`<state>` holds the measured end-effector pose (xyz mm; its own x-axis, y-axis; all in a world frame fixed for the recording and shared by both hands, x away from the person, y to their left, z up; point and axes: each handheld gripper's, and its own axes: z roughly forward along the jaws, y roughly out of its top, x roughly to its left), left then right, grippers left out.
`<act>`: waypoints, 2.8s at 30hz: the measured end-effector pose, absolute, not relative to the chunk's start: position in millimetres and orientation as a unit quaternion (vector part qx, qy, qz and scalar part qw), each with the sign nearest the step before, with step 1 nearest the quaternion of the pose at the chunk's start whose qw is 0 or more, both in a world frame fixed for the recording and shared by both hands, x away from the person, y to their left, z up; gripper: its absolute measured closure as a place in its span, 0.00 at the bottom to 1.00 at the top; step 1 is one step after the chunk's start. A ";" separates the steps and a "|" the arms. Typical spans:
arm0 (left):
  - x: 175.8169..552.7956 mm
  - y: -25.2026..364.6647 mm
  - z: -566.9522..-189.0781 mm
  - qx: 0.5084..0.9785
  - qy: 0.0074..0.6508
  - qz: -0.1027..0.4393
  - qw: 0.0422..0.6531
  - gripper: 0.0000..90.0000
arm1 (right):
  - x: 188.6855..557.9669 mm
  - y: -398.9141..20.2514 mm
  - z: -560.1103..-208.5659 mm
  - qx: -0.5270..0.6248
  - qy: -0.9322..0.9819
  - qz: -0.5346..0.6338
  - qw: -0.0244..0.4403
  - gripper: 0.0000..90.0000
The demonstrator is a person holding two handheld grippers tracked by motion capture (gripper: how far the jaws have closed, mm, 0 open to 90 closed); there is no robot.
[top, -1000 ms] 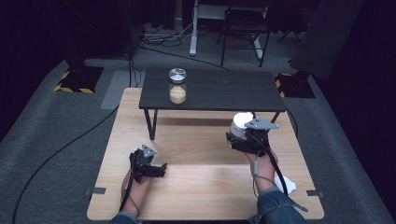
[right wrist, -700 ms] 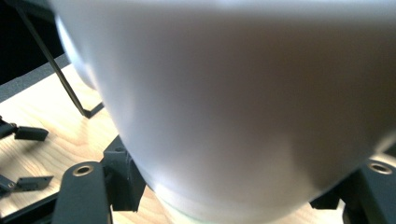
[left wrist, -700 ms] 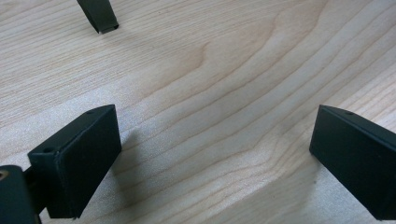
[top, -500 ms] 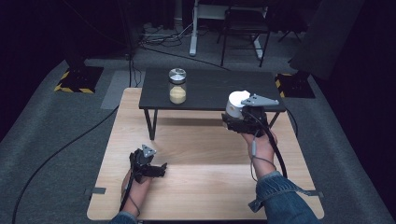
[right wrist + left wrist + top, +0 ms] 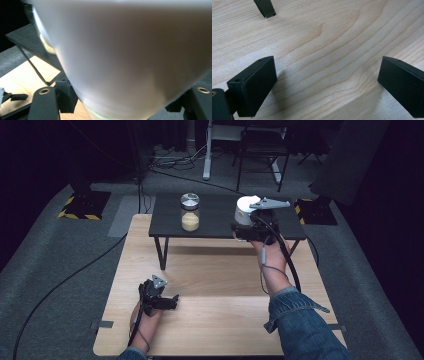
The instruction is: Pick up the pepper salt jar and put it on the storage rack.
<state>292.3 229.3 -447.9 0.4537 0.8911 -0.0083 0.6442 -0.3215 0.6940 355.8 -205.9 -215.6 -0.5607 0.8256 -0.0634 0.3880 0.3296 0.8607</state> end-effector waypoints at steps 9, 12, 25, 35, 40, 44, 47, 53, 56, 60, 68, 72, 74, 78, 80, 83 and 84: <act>292.3 229.1 -447.7 0.790 0.487 0.192 0.321 0.02 | 385.3 -190.5 -216.1 0.406 0.770 0.427 0.245 0.33; 292.3 229.1 -447.7 0.790 0.487 0.192 0.320 0.02 | 392.8 -187.1 -219.6 0.410 0.768 0.427 0.244 0.33; 292.5 229.2 -447.7 0.790 0.487 0.192 0.321 0.02 | 405.7 -183.7 -232.6 0.420 0.761 0.430 0.245 0.33; 292.6 228.9 -448.1 0.789 0.487 0.192 0.321 0.02 | 386.7 -193.9 -234.2 0.422 0.750 0.439 0.257 0.14; 292.9 229.1 -448.1 0.789 0.487 0.192 0.321 0.02 | 365.2 -206.6 -233.1 0.421 0.741 0.451 0.267 0.12; 292.8 228.9 -448.0 0.789 0.488 0.192 0.321 0.02 | 347.2 -217.1 -233.4 0.415 0.739 0.454 0.274 0.12; 292.7 228.9 -448.1 0.789 0.488 0.192 0.322 0.02 | 334.0 -228.0 -236.0 0.414 0.736 0.460 0.275 0.12; 292.9 229.0 -447.9 0.789 0.487 0.192 0.321 0.02 | 312.8 -254.7 -245.1 0.421 0.728 0.467 0.271 0.12; 292.9 229.0 -447.9 0.789 0.487 0.192 0.321 0.02 | 306.2 -266.8 -248.2 0.423 0.728 0.468 0.267 0.12; 292.8 228.9 -448.1 0.789 0.487 0.192 0.321 0.02 | 298.0 -284.2 -253.4 0.427 0.729 0.466 0.263 0.12; 292.8 228.9 -448.1 0.789 0.487 0.192 0.321 0.02 | 283.0 -327.4 -272.9 0.440 0.718 0.469 0.266 0.11; 292.7 228.4 -447.9 0.789 0.488 0.193 0.320 0.02 | 277.8 -342.9 -284.0 0.441 0.717 0.465 0.272 0.11; 292.6 228.2 -447.9 0.788 0.488 0.193 0.320 0.02 | 275.8 -350.6 -289.3 0.445 0.717 0.462 0.273 0.11; 292.3 227.7 -447.9 0.788 0.490 0.194 0.320 0.02 | 269.9 -371.4 -304.4 0.451 0.718 0.451 0.277 0.10; 292.1 227.6 -448.1 0.787 0.490 0.194 0.321 0.02 | 267.9 -377.2 -308.3 0.450 0.719 0.450 0.278 0.10; 292.0 227.6 -448.2 0.787 0.490 0.194 0.321 0.02 | 261.4 -396.8 -320.0 0.455 0.720 0.444 0.279 0.10; 292.1 227.6 -448.1 0.787 0.490 0.194 0.320 0.02 | 259.6 -401.9 -323.1 0.457 0.719 0.443 0.280 0.10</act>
